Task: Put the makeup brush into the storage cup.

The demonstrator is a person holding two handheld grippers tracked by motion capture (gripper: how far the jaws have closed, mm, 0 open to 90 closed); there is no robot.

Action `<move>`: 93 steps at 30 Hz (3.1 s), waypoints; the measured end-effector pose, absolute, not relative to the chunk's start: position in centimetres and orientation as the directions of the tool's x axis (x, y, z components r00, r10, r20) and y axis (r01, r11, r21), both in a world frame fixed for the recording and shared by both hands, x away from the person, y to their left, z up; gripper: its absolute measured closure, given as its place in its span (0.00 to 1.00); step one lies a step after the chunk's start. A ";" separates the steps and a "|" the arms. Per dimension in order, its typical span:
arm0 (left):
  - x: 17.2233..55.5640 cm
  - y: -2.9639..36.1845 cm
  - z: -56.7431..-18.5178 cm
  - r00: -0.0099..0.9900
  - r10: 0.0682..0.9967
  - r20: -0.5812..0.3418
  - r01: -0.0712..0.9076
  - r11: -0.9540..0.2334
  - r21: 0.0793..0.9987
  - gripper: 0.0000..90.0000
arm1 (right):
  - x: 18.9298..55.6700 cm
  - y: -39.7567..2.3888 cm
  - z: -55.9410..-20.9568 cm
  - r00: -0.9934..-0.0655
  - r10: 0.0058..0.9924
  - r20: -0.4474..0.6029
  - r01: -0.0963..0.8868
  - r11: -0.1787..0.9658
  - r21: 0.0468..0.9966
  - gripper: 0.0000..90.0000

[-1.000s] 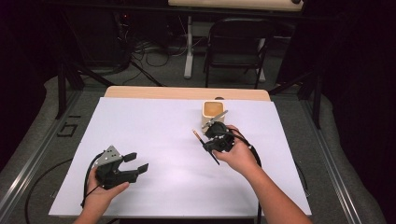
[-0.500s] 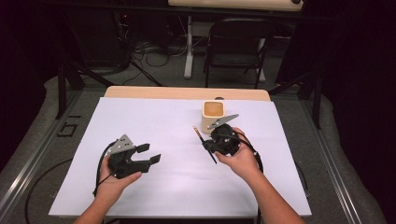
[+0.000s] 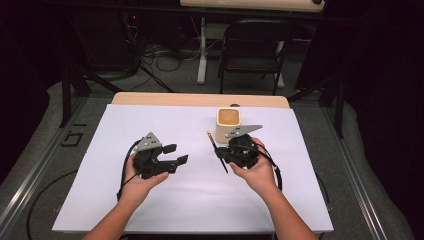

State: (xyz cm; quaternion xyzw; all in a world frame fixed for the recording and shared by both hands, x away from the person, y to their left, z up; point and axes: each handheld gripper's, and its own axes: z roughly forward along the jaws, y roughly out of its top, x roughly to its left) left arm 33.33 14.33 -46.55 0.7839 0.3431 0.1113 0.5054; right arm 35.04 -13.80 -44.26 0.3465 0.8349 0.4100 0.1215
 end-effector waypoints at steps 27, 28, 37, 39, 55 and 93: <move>33.7 12.5 -47.8 0.746 0.630 -0.216 0.448 -0.233 0.863 0.48 | 33.8 -13.4 -45.6 -0.707 0.696 0.122 0.418 0.273 0.867 0.93; 33.7 12.5 -47.9 0.746 0.630 -0.213 0.446 -0.236 0.863 0.48 | 33.8 -13.4 -45.7 -0.707 0.696 0.121 0.417 0.273 0.867 0.93; 33.5 12.4 -48.0 0.750 0.621 -0.228 0.450 -0.227 0.864 0.50 | 33.5 -13.2 -46.0 -0.705 0.698 0.127 0.407 0.251 0.878 0.93; 33.4 12.3 -48.1 0.749 0.620 -0.233 0.453 -0.223 0.863 0.51 | 33.5 -13.2 -46.0 -0.703 0.699 0.131 0.404 0.241 0.883 0.93; 33.0 11.4 -48.5 0.758 0.585 -0.290 0.481 -0.201 0.853 0.60 | 32.7 -12.5 -46.2 -0.705 0.695 0.140 0.376 0.199 0.905 0.93; 32.8 9.6 -49.4 0.754 0.542 -0.372 0.534 -0.176 0.827 0.87 | 31.6 -11.1 -46.6 -0.723 0.674 0.152 0.341 0.156 0.927 0.93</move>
